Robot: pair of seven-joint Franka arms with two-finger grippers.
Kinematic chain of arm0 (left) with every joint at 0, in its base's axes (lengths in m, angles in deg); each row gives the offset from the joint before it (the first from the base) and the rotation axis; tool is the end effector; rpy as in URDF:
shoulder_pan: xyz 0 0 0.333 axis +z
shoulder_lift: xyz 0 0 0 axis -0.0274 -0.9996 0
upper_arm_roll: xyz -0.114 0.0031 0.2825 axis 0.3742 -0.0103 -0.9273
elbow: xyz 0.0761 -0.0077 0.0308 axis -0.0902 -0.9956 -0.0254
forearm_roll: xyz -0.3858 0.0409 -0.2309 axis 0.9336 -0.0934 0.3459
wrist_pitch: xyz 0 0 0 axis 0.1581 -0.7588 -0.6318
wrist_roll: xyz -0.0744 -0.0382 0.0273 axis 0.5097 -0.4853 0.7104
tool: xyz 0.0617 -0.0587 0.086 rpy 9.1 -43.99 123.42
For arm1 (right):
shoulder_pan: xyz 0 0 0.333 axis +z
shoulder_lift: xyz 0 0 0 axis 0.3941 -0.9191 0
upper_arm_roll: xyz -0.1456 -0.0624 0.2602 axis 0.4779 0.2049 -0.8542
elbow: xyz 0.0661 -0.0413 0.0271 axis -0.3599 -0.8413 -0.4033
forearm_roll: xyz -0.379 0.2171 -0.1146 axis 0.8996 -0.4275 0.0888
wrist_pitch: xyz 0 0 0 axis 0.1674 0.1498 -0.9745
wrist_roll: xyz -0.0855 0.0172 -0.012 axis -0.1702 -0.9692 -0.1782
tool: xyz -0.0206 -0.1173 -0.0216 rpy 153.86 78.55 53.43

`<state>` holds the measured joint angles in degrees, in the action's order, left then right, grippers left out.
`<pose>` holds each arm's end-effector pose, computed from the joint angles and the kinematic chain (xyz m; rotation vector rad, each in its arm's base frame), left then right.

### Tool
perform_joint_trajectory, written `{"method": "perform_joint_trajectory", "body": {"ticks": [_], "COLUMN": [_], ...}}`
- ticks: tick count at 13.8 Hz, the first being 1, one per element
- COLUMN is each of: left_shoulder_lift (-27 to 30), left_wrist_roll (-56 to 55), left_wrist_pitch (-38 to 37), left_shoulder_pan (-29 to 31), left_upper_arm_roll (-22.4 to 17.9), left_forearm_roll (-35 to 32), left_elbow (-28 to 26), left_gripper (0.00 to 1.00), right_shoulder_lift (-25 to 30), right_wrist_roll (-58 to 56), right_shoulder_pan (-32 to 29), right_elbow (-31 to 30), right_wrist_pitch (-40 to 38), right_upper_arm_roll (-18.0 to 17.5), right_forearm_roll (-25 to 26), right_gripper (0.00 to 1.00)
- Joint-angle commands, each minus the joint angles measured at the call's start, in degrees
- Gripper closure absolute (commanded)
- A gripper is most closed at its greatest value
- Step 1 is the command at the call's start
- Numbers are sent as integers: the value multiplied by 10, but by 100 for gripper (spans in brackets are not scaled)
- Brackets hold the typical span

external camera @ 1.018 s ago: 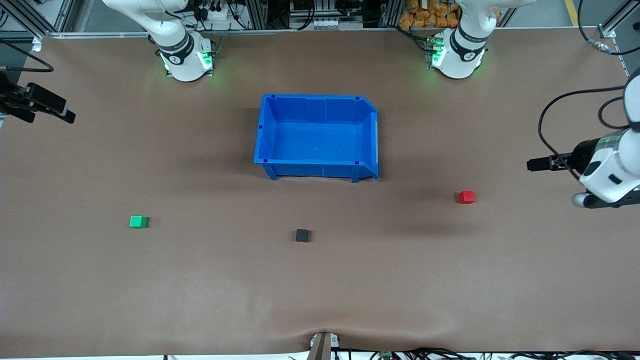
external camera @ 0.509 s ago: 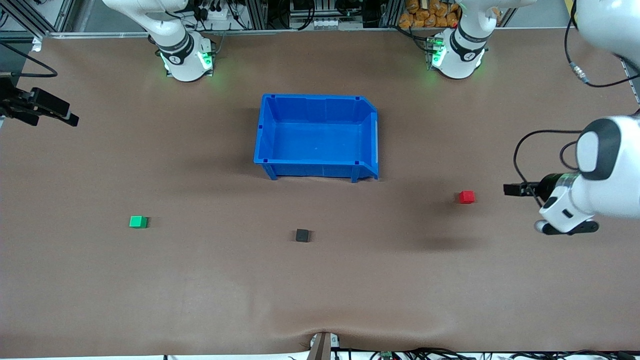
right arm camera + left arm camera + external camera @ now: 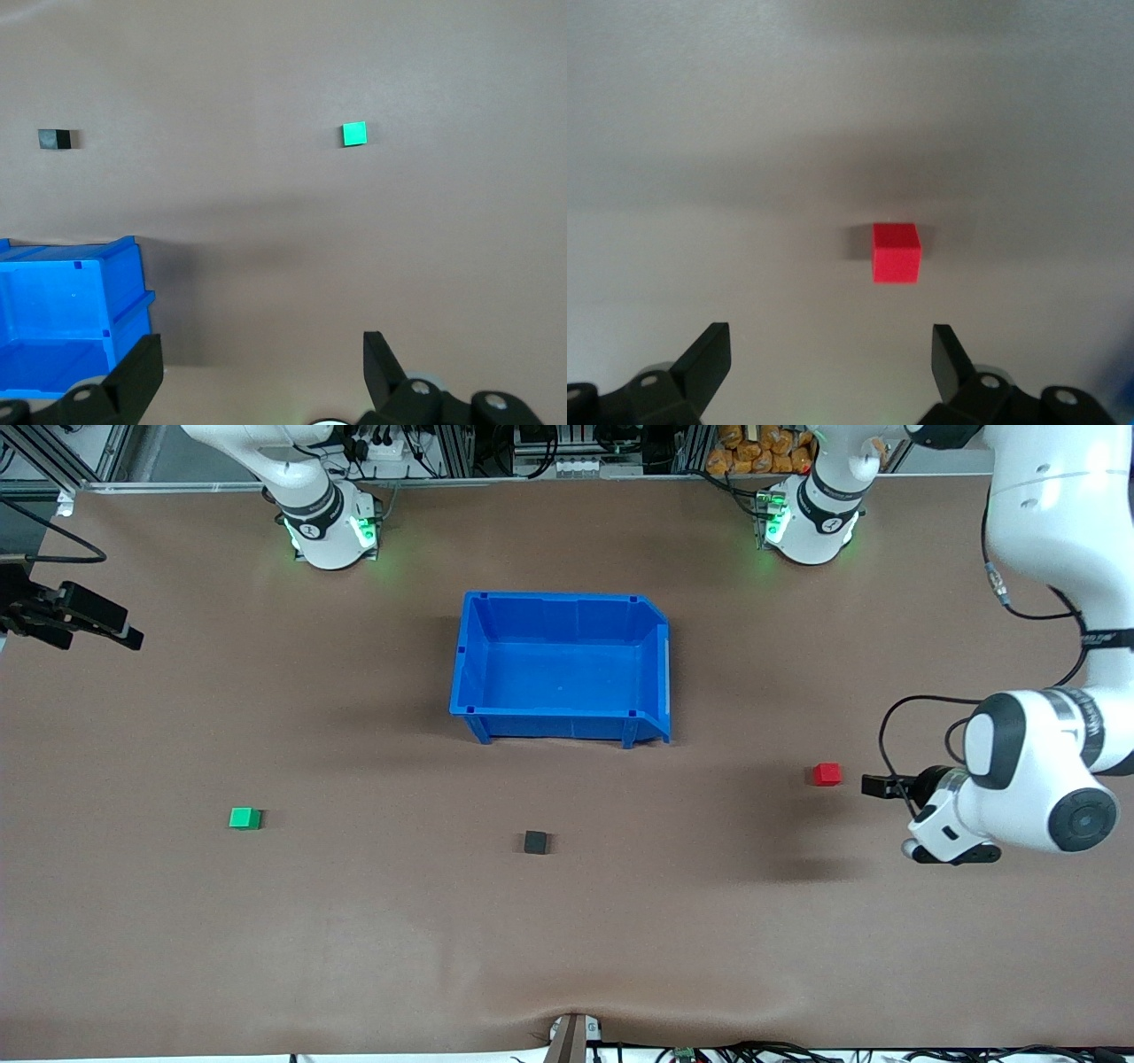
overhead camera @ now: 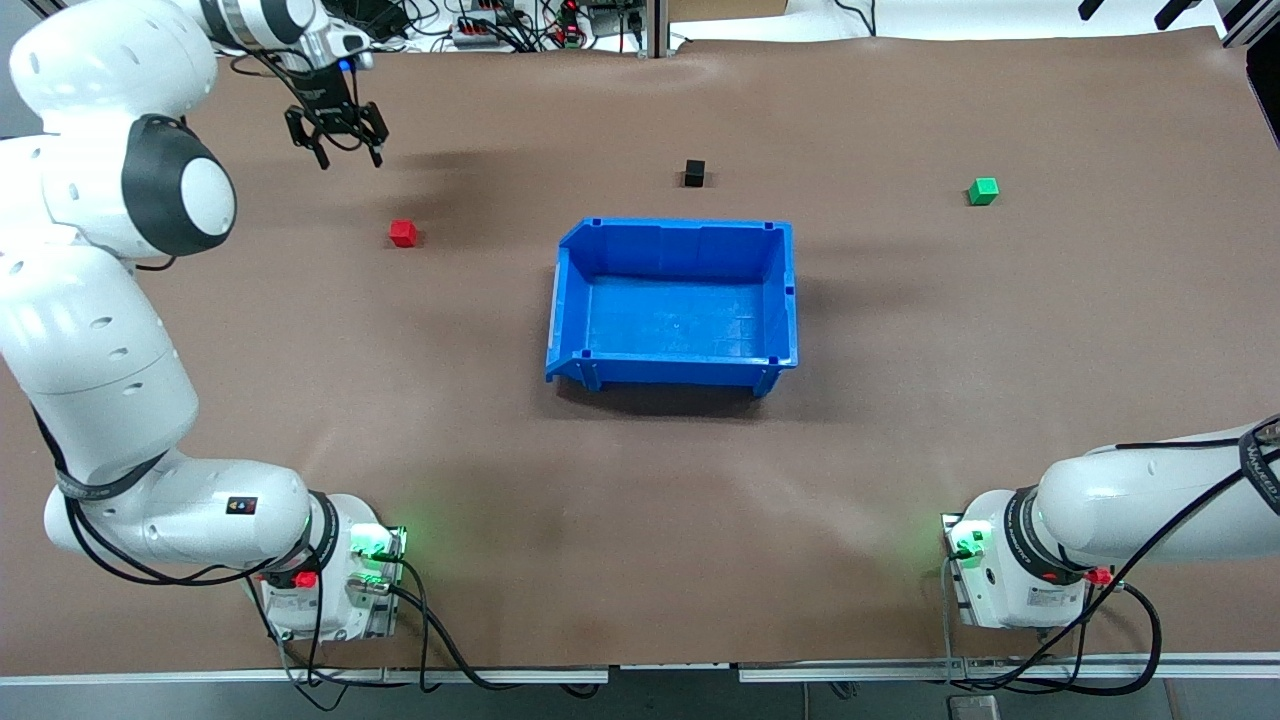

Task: Attach green and red cubes to black cube
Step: 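Move the left gripper down over the red cube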

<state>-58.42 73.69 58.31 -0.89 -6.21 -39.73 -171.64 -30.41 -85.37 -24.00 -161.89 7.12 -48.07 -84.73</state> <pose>0.7110 -0.0069 0.2357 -3.0798 0.0136 0.5850 0.5958 -0.0221 0.6237 -3.0199 0.1236 0.0898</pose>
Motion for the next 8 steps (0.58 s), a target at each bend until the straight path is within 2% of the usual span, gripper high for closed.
{"method": "perform_joint_trajectory", "body": {"ticks": [1,5,8], "left_shoulder_lift": [-10,-20,-31], "left_wrist_roll": [11,6,-5], "left_wrist_pitch": [22,66,117], "left_shoulder_pan": [-4,-9,-9], "left_upper_arm_roll": [6,10,28], "left_forearm_roll": [6,7,14], "left_elbow": [-7,-38,-66], "left_gripper": [0,0,0], "right_shoulder_lift": [4,1,0], "right_wrist_roll": [-3,-3,-3], "right_shoulder_pan": [-2,-2,-2], "right_elbow": [-4,-4,-4], "right_wrist_pitch": [2,4,4], "right_upper_arm_roll": [1,1,2], "right_forearm_roll": [-1,-1,-1], "right_gripper": [0,0,0]}}
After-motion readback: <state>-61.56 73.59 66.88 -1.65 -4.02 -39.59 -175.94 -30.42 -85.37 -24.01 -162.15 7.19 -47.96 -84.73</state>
